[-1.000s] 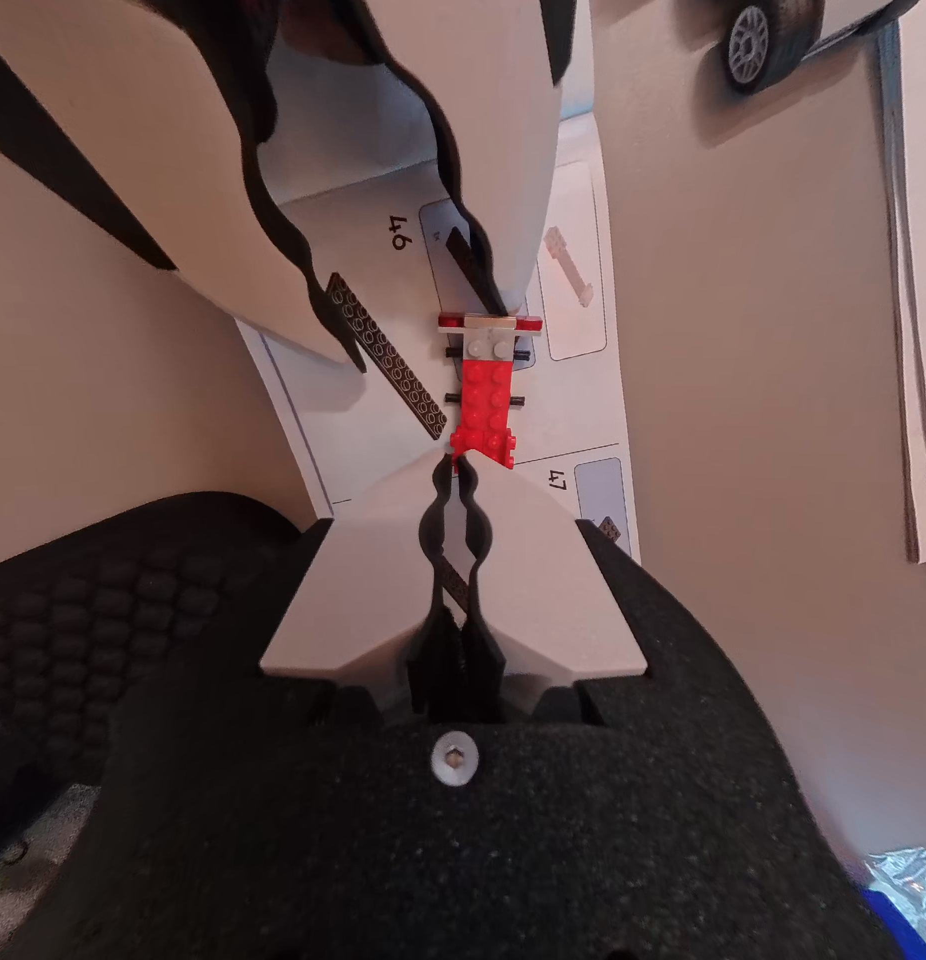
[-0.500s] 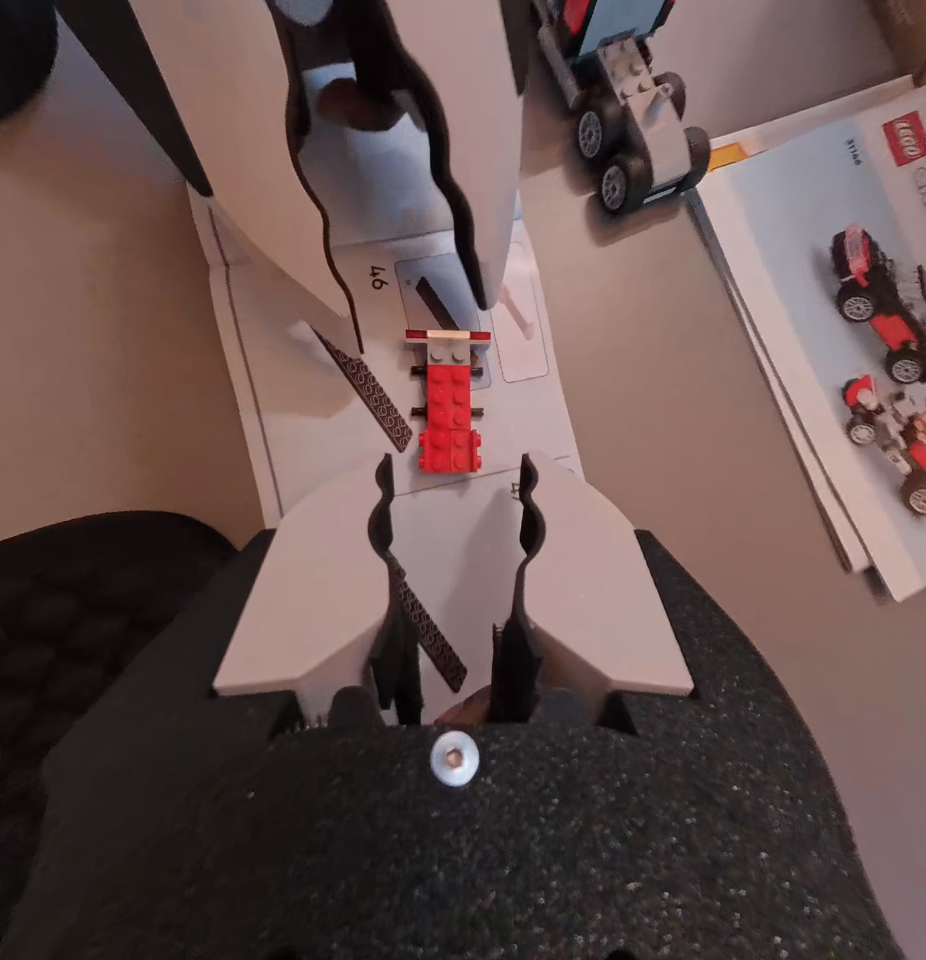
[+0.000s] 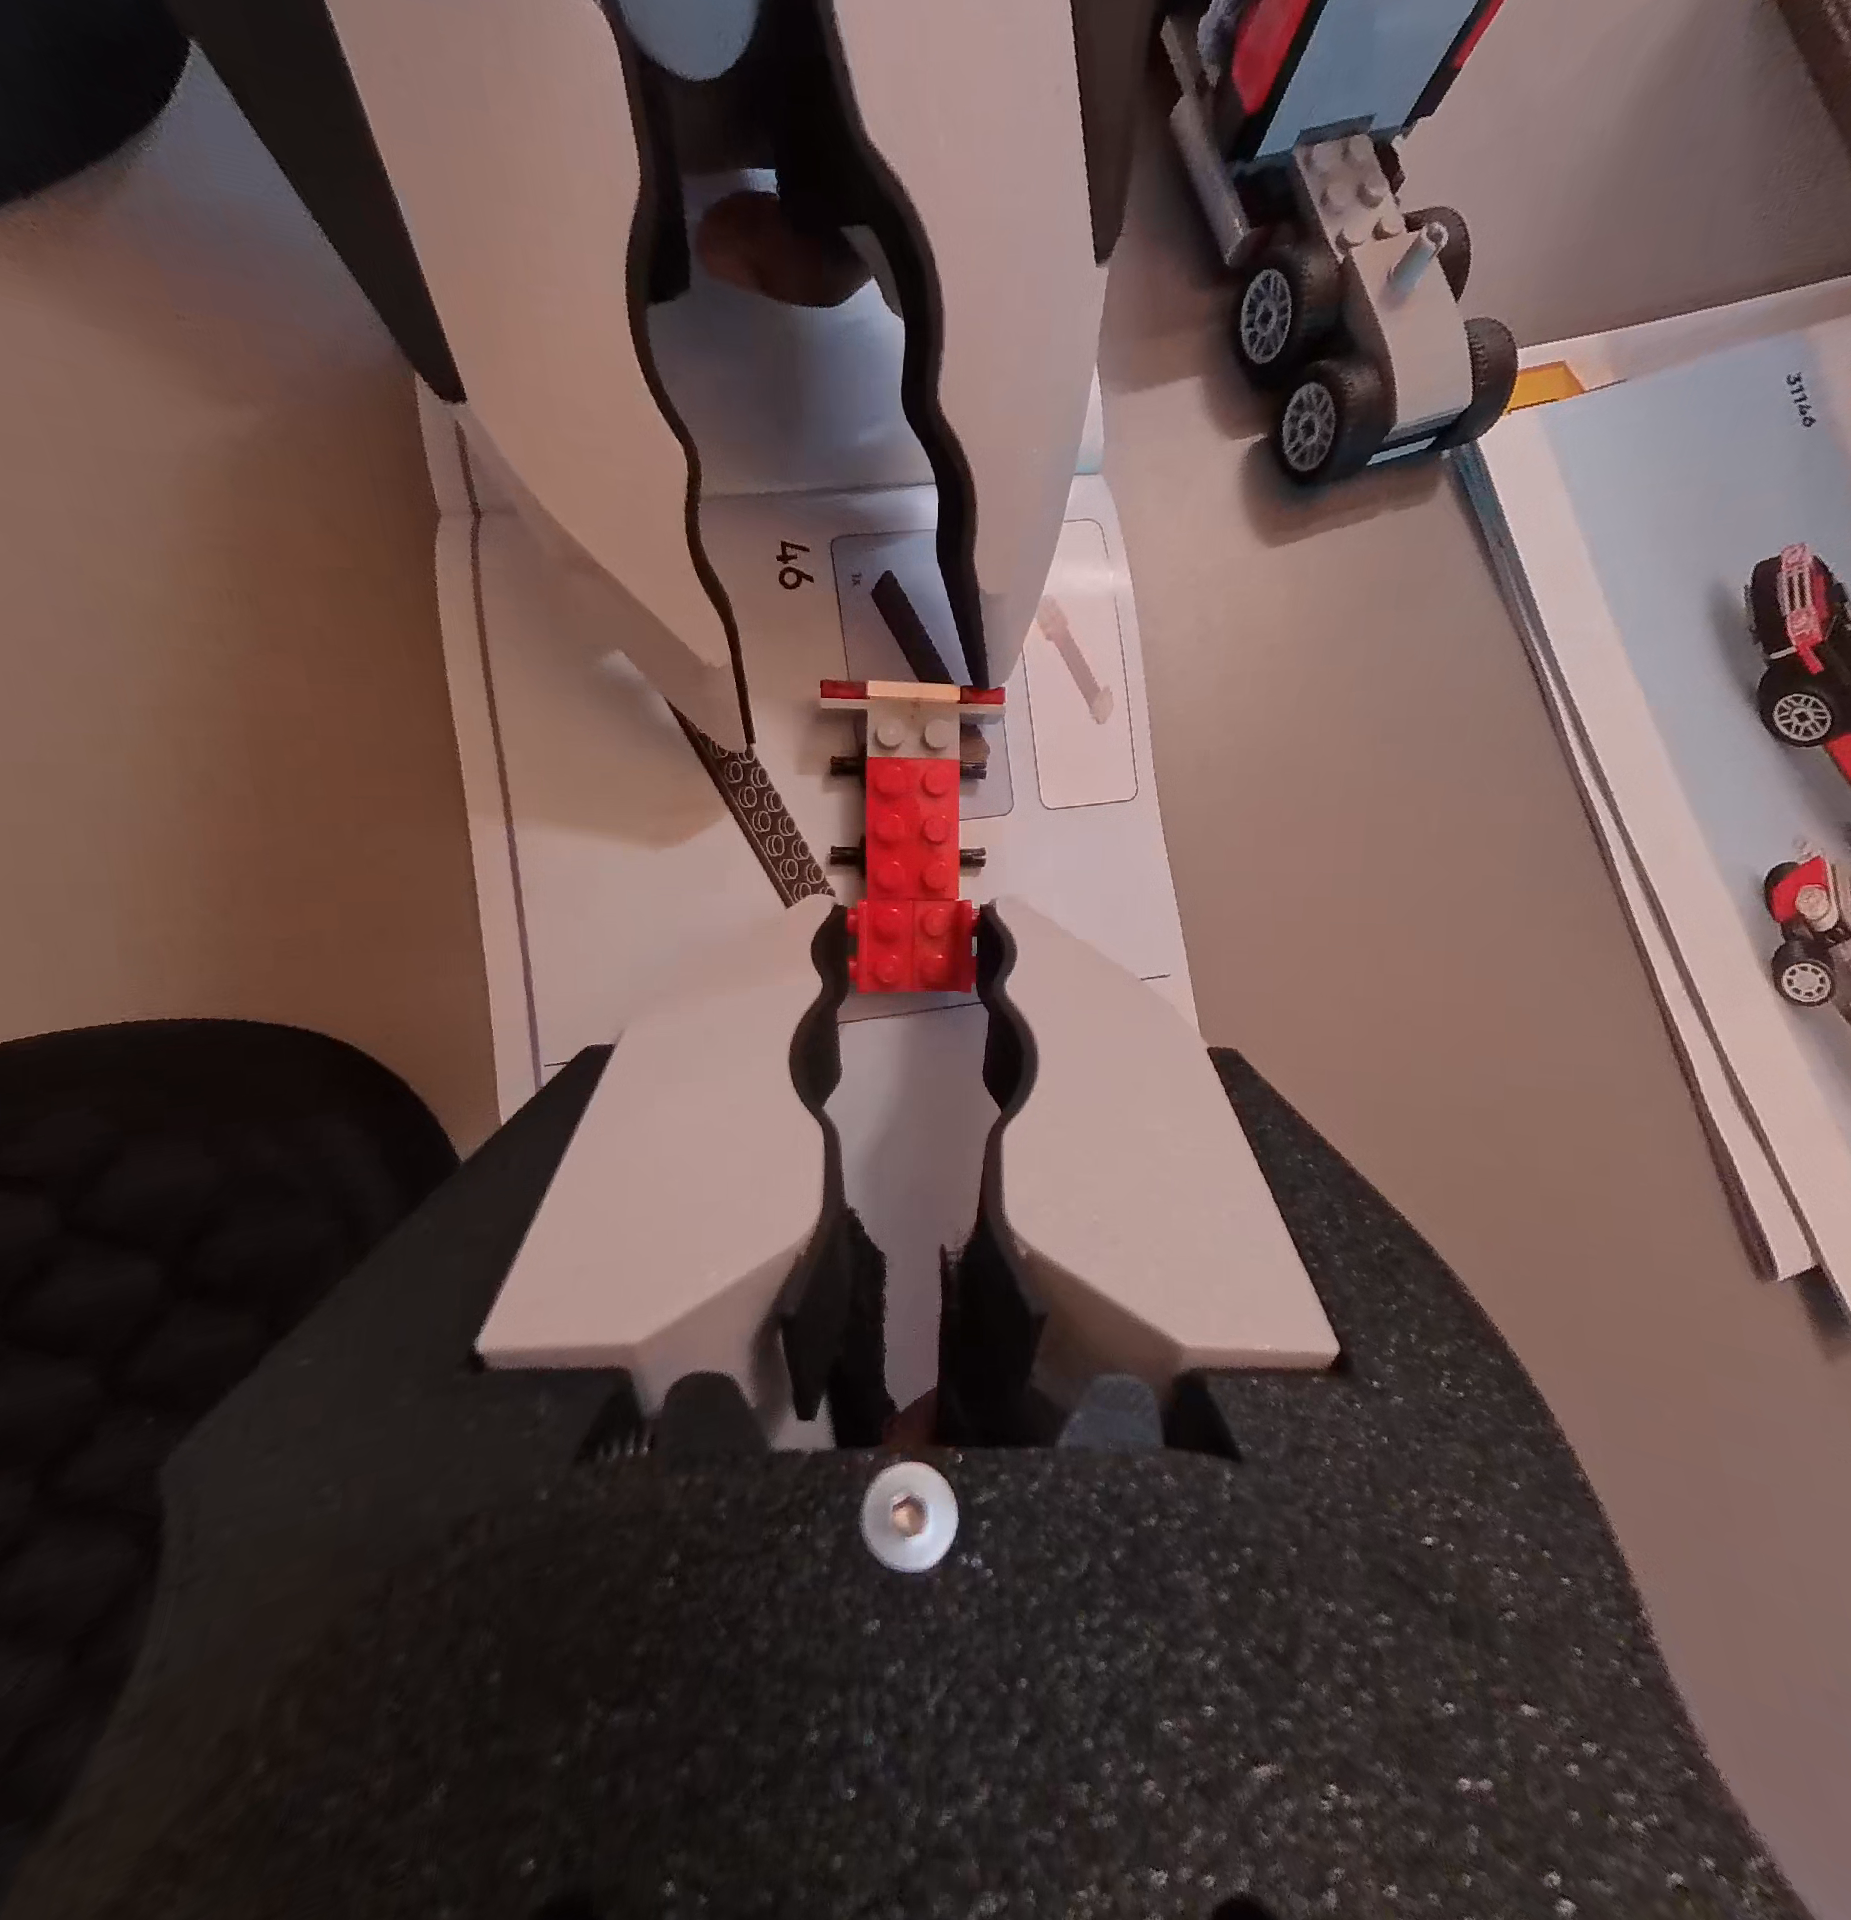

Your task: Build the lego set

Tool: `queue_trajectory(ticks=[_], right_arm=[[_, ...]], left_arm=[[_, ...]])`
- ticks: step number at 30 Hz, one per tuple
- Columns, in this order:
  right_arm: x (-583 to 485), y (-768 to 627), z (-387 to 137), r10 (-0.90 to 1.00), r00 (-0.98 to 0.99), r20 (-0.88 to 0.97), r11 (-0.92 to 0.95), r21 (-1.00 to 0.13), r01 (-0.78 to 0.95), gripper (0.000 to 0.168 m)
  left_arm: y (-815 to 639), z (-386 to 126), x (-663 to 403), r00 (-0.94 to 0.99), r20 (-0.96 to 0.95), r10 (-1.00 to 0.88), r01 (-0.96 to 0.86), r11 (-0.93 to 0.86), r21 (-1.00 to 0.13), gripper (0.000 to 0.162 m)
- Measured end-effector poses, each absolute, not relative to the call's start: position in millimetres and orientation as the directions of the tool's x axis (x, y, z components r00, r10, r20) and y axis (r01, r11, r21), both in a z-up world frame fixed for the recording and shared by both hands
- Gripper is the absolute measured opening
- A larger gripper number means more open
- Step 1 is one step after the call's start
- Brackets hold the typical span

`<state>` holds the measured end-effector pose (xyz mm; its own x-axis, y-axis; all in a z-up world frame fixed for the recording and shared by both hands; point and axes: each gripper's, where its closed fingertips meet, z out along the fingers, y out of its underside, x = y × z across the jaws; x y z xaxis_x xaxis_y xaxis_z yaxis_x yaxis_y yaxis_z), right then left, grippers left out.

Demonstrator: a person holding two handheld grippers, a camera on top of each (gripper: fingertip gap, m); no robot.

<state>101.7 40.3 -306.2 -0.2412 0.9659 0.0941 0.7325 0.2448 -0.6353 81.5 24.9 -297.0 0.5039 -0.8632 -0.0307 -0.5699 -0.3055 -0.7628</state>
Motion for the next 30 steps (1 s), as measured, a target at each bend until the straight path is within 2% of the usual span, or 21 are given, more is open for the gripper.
queue_trajectory(ticks=[8,10,11,13,14,15,21,25,30], right_arm=[[102,38,-306,0.969,-0.239,0.057,0.220,-0.635,0.740,0.024],[102,37,-299,0.978,-0.208,0.011,0.163,-0.658,0.735,0.061],[103,35,-292,0.978,-0.207,-0.022,0.137,-0.681,0.719,0.064],[105,35,-275,0.977,-0.208,-0.044,0.111,-0.730,0.675,0.041],[107,36,-268,0.977,-0.212,-0.040,0.113,-0.743,0.660,0.017],[108,35,-265,0.973,-0.228,-0.034,0.128,-0.744,0.656,0.005],[109,35,-293,0.959,-0.284,0.006,0.232,-0.595,0.770,0.000],[109,36,-301,0.954,-0.301,0.012,0.261,-0.532,0.806,0.000],[107,37,-301,0.956,-0.294,0.014,0.257,-0.528,0.810,0.000]], left_arm=[[23,-297,81,0.497,-0.020,-0.868,-0.567,-0.307,-0.764,0.038],[24,-296,78,0.501,-0.026,-0.865,-0.571,-0.308,-0.761,0.041],[25,-295,77,0.505,-0.034,-0.862,-0.569,-0.303,-0.764,0.042],[28,-289,77,0.515,-0.046,-0.856,-0.551,-0.289,-0.783,0.042],[29,-286,78,0.517,-0.048,-0.855,-0.541,-0.283,-0.792,0.042],[29,-284,79,0.519,-0.055,-0.853,-0.539,-0.276,-0.796,0.042],[32,-280,94,0.471,-0.147,-0.870,-0.596,-0.191,-0.780,0.042],[33,-289,96,0.435,-0.146,-0.888,-0.657,-0.203,-0.726,0.030],[31,-297,96,0.437,-0.121,-0.891,-0.670,-0.233,-0.705,0.022]])
